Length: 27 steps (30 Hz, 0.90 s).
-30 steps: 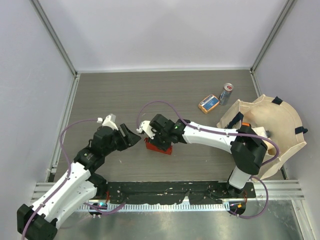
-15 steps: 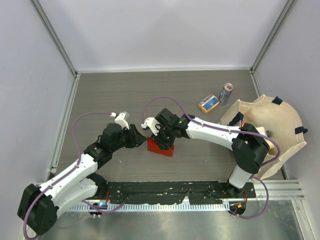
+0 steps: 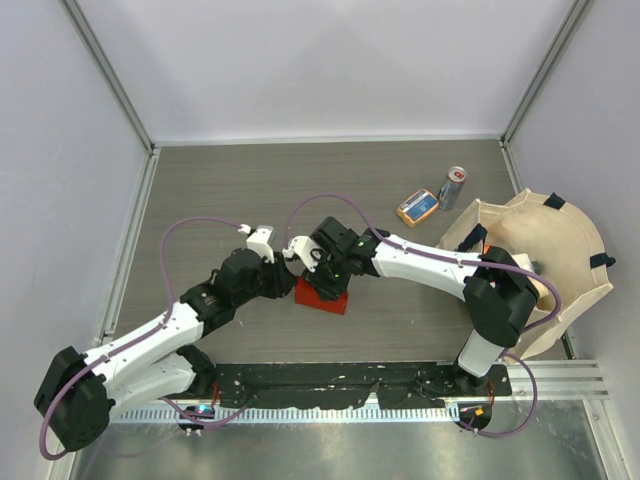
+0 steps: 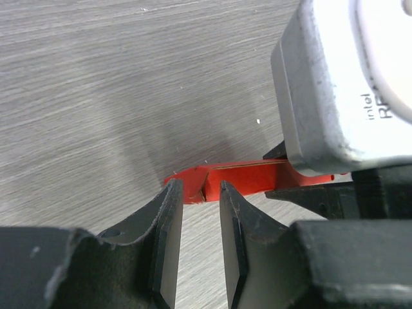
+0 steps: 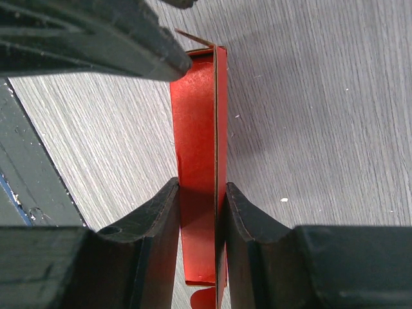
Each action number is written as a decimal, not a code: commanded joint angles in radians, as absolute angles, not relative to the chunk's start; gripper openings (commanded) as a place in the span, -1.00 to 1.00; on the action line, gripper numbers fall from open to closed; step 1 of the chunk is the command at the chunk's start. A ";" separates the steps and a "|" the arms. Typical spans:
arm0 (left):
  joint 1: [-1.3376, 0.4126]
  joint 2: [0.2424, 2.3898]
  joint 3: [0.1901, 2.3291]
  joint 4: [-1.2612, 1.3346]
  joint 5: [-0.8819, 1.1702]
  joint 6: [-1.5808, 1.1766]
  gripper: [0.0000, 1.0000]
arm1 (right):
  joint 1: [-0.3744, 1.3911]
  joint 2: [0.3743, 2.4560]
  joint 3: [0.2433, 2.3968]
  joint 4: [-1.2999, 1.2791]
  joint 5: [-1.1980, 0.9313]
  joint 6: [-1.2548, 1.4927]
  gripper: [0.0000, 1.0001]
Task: Fold the paper box
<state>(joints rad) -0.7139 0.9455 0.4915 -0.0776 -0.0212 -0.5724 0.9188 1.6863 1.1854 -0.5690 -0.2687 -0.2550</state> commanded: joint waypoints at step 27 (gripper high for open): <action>-0.721 1.025 0.552 0.028 -0.014 -0.522 -0.64 | 0.922 1.672 1.181 -0.630 -0.273 -0.250 -0.57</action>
